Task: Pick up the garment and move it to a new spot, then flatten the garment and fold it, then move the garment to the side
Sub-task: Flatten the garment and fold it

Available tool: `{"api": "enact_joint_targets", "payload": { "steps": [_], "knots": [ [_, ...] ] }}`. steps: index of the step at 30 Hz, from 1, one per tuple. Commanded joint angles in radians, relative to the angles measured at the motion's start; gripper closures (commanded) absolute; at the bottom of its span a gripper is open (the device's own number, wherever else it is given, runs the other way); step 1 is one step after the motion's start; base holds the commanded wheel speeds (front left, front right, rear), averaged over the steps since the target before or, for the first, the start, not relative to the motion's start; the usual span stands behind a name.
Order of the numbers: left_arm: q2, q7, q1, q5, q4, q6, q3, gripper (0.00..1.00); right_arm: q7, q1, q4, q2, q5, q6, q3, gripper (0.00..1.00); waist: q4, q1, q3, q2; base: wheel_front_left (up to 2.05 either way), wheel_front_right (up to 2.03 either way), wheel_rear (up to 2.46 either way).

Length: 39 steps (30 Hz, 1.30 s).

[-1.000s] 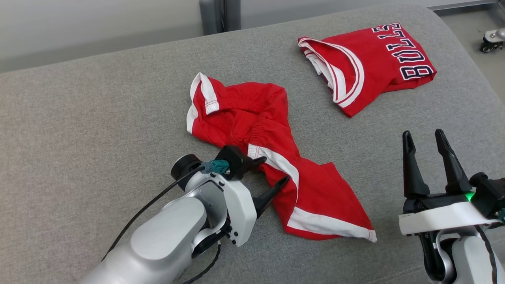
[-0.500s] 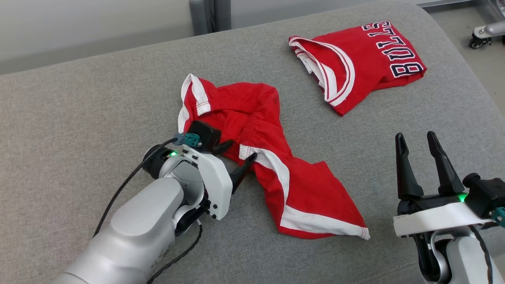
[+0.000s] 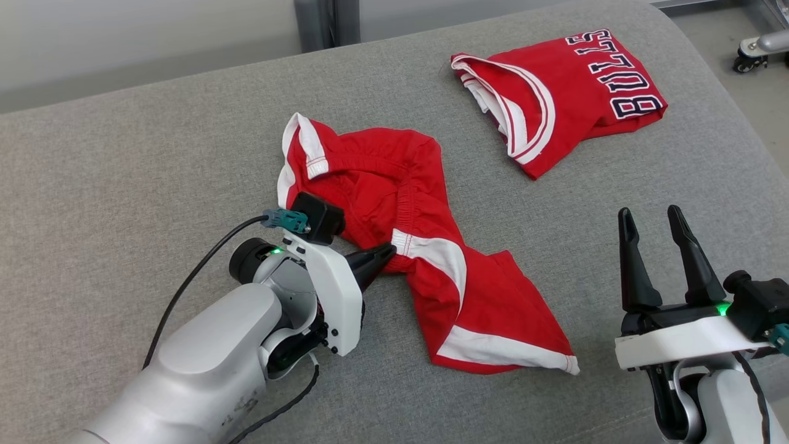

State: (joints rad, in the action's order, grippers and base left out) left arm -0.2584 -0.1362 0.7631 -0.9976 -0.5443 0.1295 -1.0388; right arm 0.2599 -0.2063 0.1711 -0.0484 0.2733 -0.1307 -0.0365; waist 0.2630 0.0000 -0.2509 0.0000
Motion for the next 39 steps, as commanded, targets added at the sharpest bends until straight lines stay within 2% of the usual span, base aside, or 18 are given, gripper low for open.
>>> {"api": "enact_joint_targets", "payload": {
  "steps": [1, 11, 12, 13, 14, 30, 31, 33, 39],
  "knots": [
    [-0.005, 0.017, 0.018, -0.018, 0.007, 0.002, -0.011, 1.00, 0.006, -0.008, 0.004, -0.004, 0.000, 0.000, 0.005, 0.00, -0.011, 0.0000, 0.002, 0.0000, 0.00, 0.00, 0.00],
    [-0.005, 0.058, 0.026, -0.058, 0.002, 0.002, -0.046, 1.00, 0.003, -0.016, 0.018, -0.004, -0.013, 0.000, 0.005, 0.00, -0.075, 0.0000, 0.033, 0.0000, 0.00, 0.00, 0.00],
    [-0.001, 0.061, 0.025, -0.065, -0.002, 0.002, -0.049, 0.96, 0.001, -0.019, 0.021, -0.005, -0.013, 0.000, 0.003, 0.00, -0.077, 0.0000, 0.034, 0.0000, 0.00, 0.00, 0.00],
    [0.003, 0.062, 0.025, -0.070, -0.006, 0.002, -0.053, 0.24, 0.000, -0.023, 0.022, -0.005, -0.013, 0.000, 0.000, 0.00, -0.078, 0.0000, 0.034, 0.0000, 0.00, 0.00, 0.00],
    [0.006, 0.063, 0.027, -0.073, -0.010, 0.002, -0.058, 0.00, 0.000, -0.026, 0.023, -0.005, -0.013, 0.000, -0.005, 0.00, -0.076, 0.0000, 0.033, 0.0000, 0.00, 0.00, 0.00],
    [0.003, 0.037, 0.090, -0.104, -0.055, 0.002, -0.131, 0.00, 0.005, -0.009, -0.010, -0.004, -0.001, 0.000, 0.006, 0.00, 0.026, 0.0000, -0.011, 0.0000, 0.00, 0.00, 0.00],
    [0.000, 0.040, 0.092, -0.107, -0.055, 0.002, -0.135, 0.25, 0.005, -0.008, -0.011, -0.004, -0.001, 0.000, 0.008, 0.00, 0.026, 0.0000, -0.010, 0.0000, 0.00, 0.00, 0.00],
    [0.000, 0.049, 0.093, -0.113, -0.050, 0.002, -0.142, 1.00, 0.006, -0.005, -0.010, -0.004, -0.003, 0.000, 0.013, 0.00, 0.022, 0.0000, -0.009, 0.0000, 0.00, 0.00, 0.00],
    [-0.002, 0.081, 0.106, -0.132, -0.040, 0.002, -0.152, 1.00, 0.006, -0.008, -0.003, -0.005, -0.011, 0.000, 0.019, 0.00, -0.023, 0.0000, 0.007, 0.0000, 0.00, 0.00, 0.00]
  ]
}}
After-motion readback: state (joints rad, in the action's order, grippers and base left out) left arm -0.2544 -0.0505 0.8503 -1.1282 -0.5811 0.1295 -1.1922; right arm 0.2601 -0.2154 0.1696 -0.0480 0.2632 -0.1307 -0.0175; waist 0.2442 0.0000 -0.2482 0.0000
